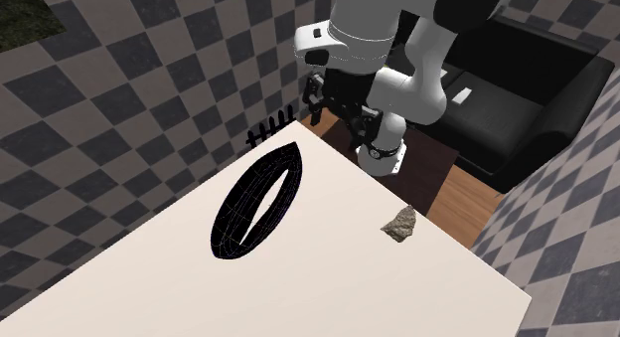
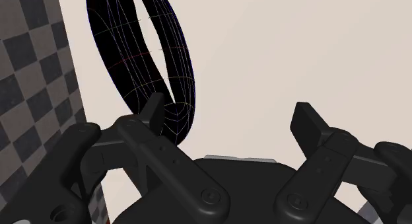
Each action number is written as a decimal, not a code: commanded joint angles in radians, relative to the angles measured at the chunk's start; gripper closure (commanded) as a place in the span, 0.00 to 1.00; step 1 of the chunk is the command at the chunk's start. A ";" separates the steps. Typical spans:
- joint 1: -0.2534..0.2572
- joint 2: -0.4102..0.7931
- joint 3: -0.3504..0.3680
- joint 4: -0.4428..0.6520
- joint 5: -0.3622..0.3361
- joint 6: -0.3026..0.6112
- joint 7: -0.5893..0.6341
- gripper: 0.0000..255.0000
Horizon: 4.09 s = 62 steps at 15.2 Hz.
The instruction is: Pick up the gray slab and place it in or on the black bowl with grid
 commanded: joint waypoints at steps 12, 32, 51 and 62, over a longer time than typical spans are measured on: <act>0.053 -0.066 0.117 -0.322 0.133 0.181 0.187 0.00; 0.264 0.264 0.403 -0.604 0.502 0.716 0.486 0.00; 0.269 0.364 0.425 -0.625 0.526 0.837 0.478 1.00; 0.272 0.251 0.405 -0.605 0.506 0.705 0.493 1.00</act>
